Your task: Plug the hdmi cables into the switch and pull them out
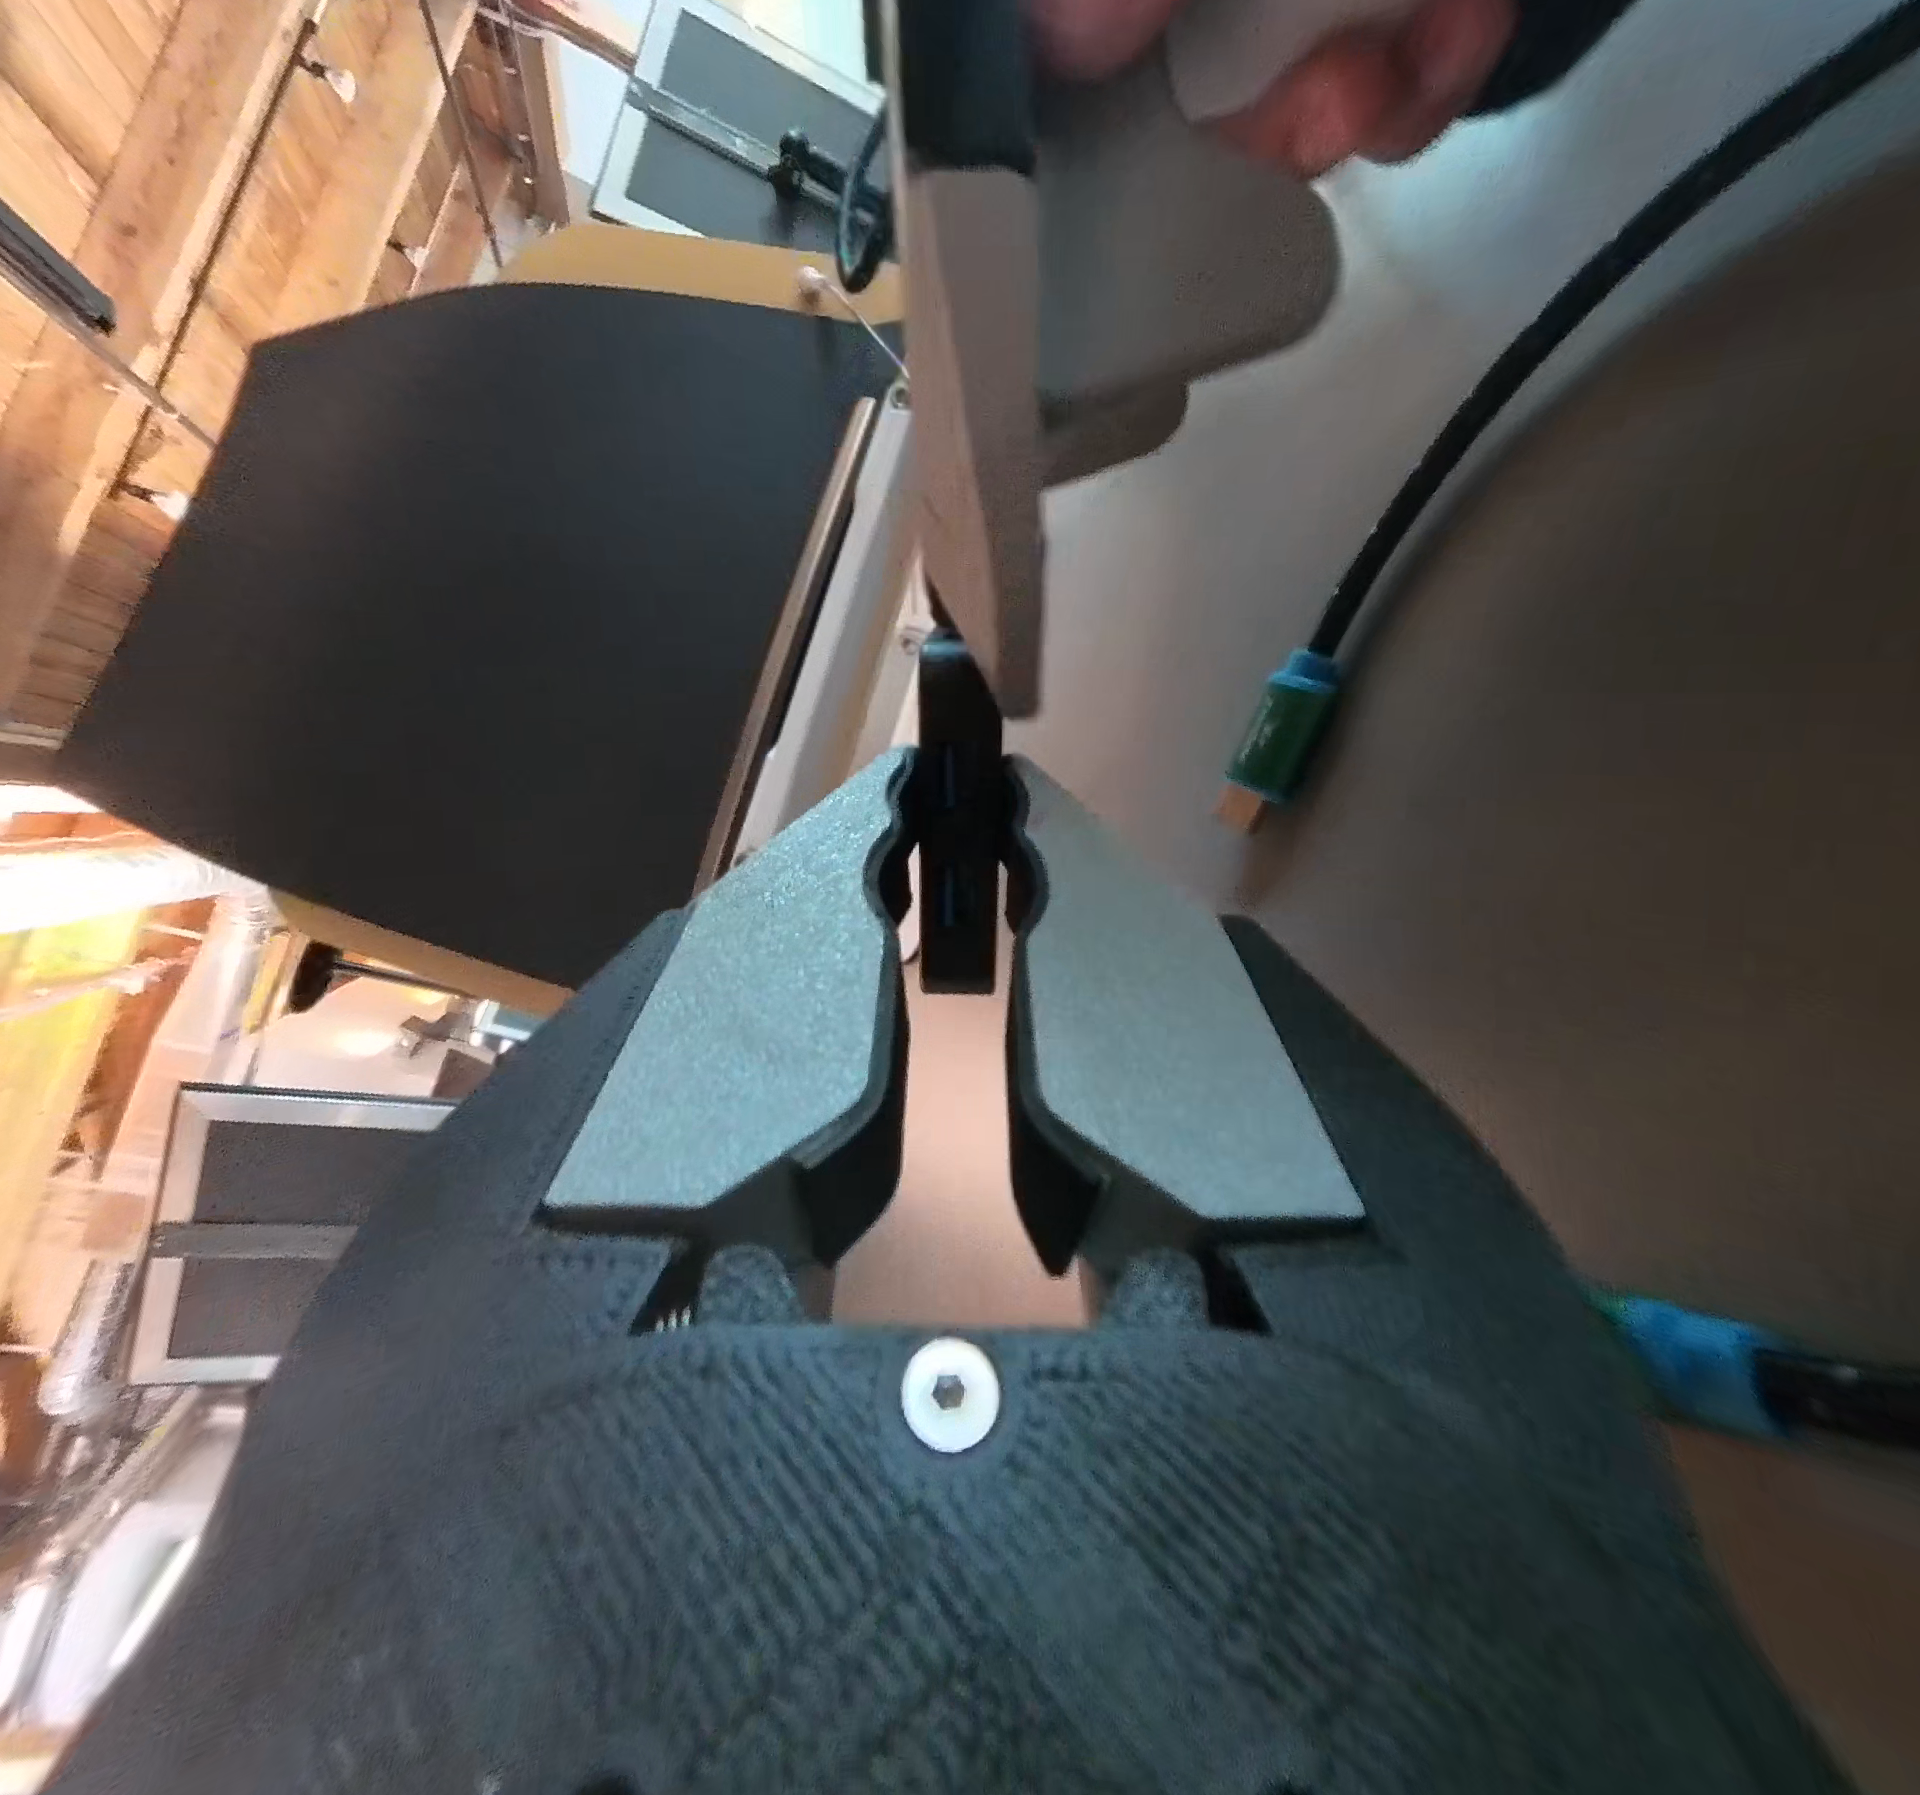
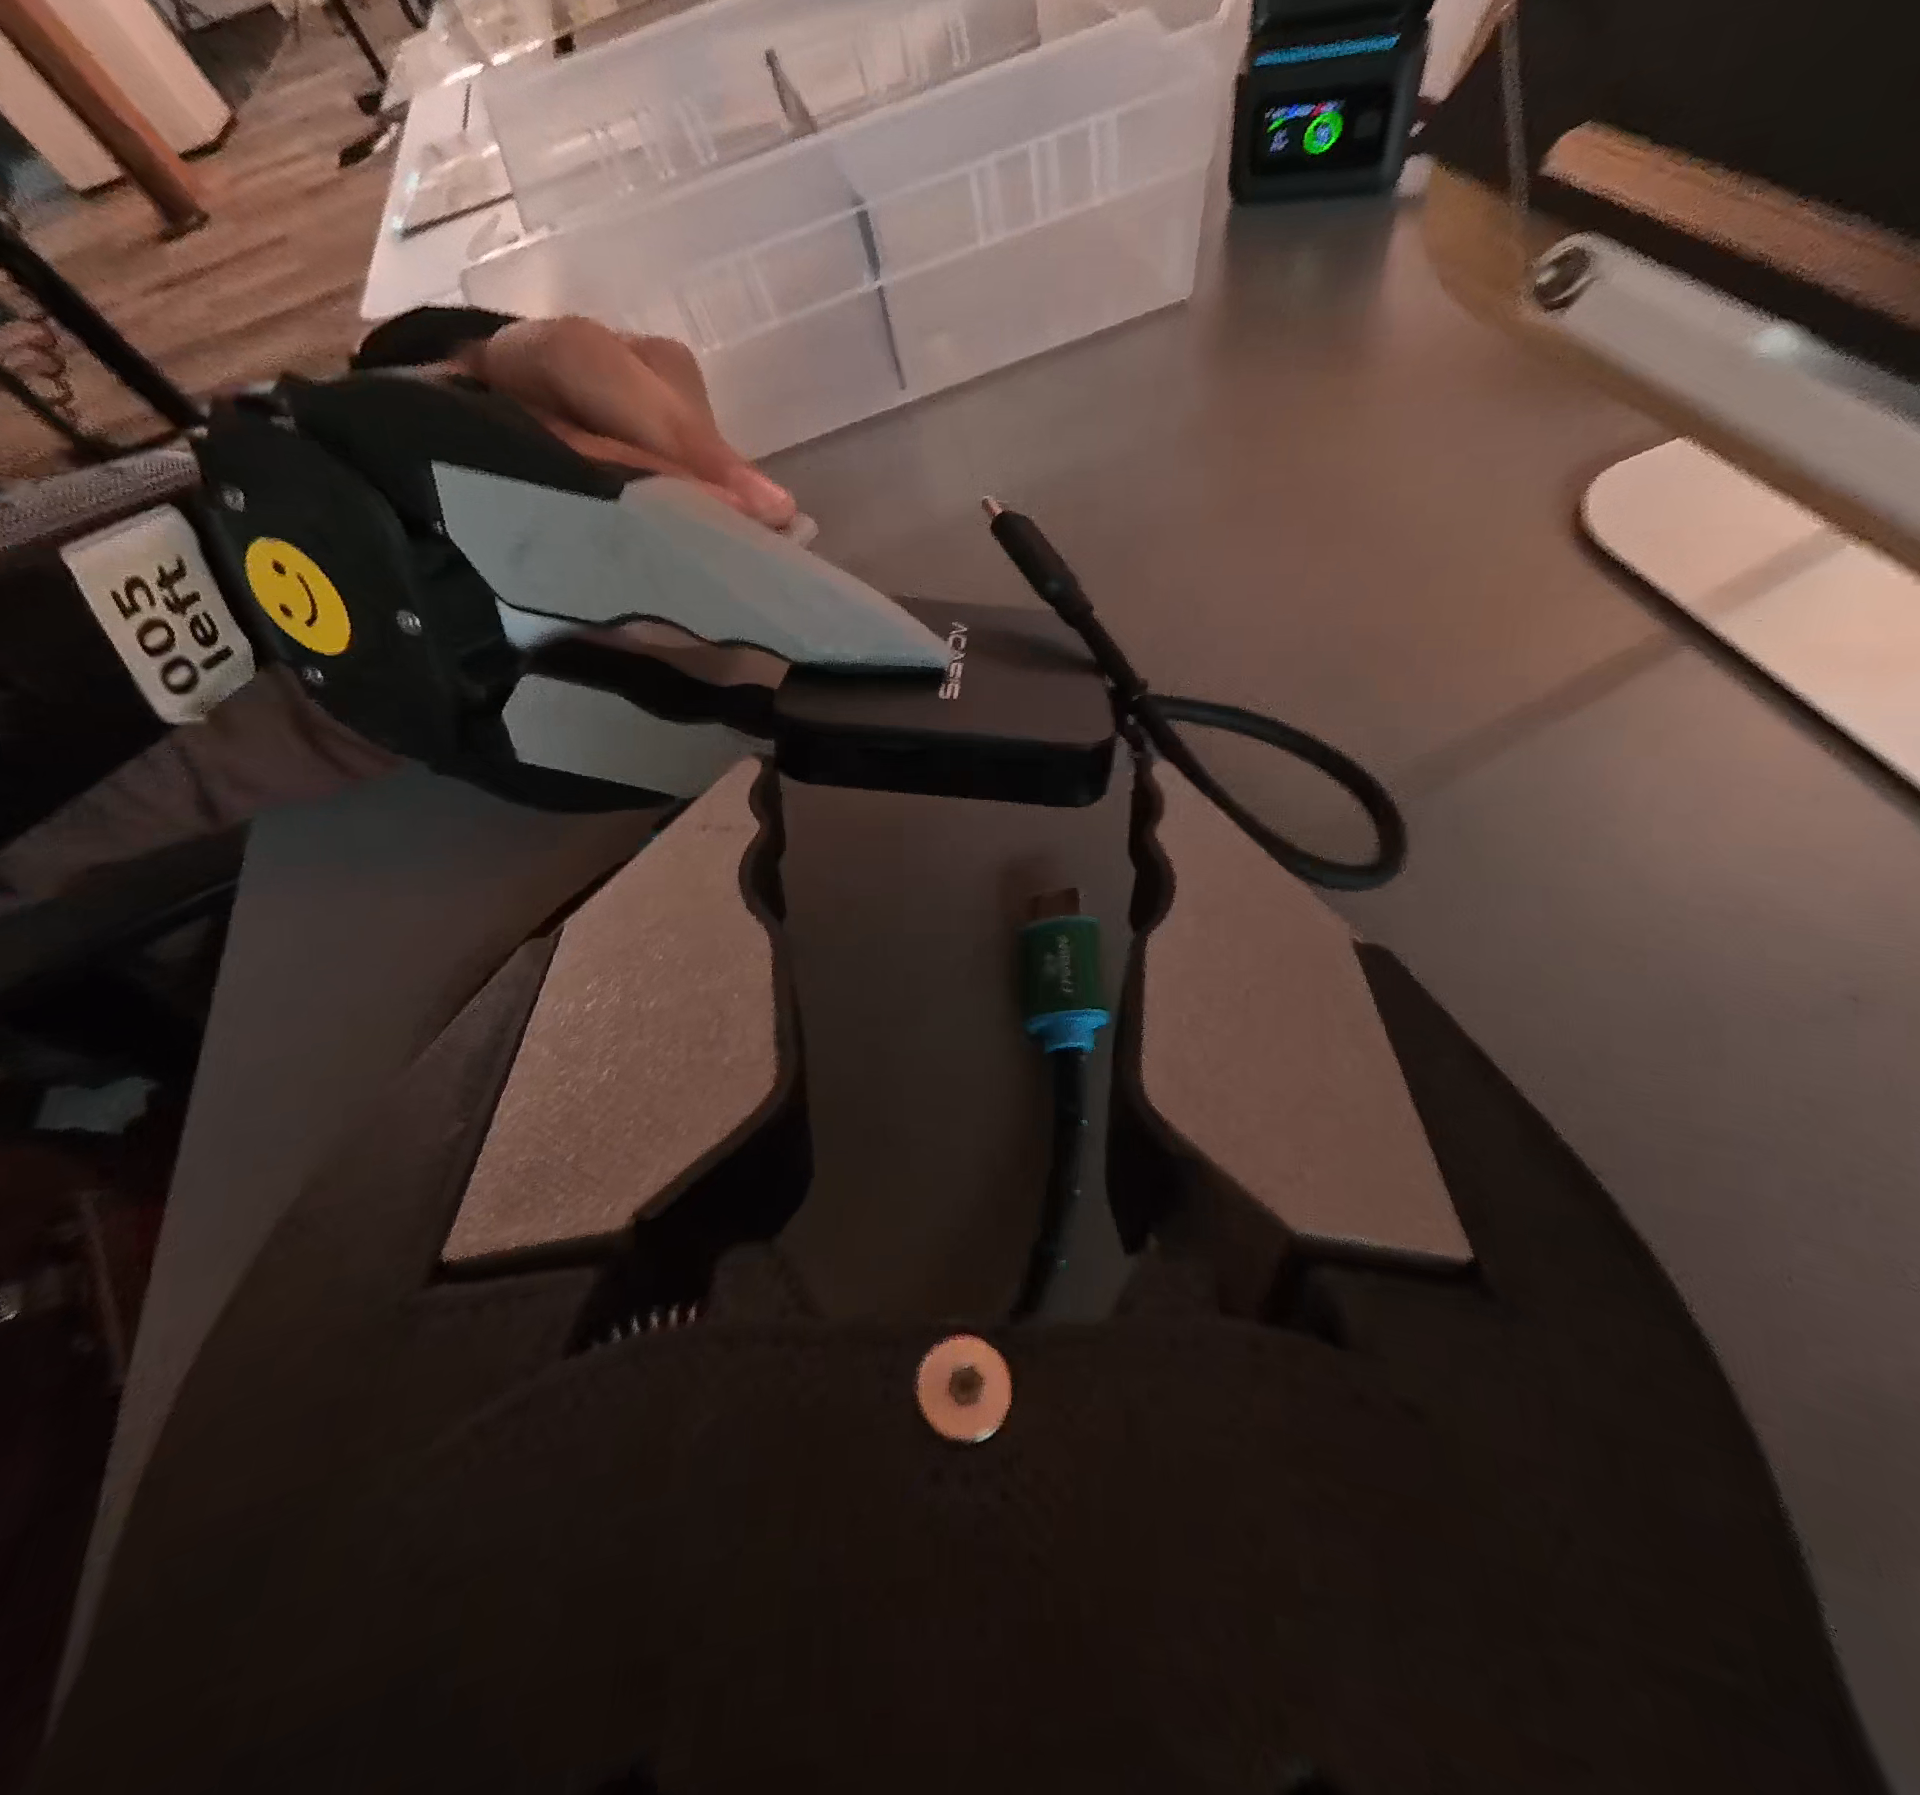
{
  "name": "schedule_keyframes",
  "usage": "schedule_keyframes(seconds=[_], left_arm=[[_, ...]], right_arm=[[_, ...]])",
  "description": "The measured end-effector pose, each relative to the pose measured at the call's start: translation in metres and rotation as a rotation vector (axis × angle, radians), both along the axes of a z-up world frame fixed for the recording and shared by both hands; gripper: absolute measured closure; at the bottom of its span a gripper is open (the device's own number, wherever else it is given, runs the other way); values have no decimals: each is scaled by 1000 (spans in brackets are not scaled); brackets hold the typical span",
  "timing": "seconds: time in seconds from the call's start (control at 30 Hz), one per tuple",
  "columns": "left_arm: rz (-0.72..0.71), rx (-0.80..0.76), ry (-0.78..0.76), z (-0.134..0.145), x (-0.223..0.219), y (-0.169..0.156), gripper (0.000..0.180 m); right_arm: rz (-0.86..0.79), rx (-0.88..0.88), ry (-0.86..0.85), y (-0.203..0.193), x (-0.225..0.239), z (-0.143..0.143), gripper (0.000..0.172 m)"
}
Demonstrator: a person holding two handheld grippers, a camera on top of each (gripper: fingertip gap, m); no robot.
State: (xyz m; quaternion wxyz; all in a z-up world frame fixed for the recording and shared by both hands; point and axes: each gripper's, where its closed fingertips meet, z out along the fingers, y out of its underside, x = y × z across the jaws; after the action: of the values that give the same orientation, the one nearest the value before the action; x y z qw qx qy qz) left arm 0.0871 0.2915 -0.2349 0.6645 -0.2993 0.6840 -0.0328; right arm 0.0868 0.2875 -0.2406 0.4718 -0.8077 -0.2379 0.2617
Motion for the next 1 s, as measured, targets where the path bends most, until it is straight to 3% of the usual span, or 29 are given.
schedule_keyframes(seconds=[0.3, 0.57, 0.73, 1.0], left_arm=[[-29, -56, -65, 12, 1, -7, 168], [5, -117, -87, 8, 5, -6, 168], [27, -34, -99, 7, 5, -5, 164], [49, -33, -38, -4, 2, 5, 166]], right_arm=[[49, -57, 189, -1, -12, 5, 106], [37, -124, 210, -2, -8, 0, 106], [50, -151, 263, -3, -6, 2, 106], [116, -139, 272, -9, -14, 5, 106]])
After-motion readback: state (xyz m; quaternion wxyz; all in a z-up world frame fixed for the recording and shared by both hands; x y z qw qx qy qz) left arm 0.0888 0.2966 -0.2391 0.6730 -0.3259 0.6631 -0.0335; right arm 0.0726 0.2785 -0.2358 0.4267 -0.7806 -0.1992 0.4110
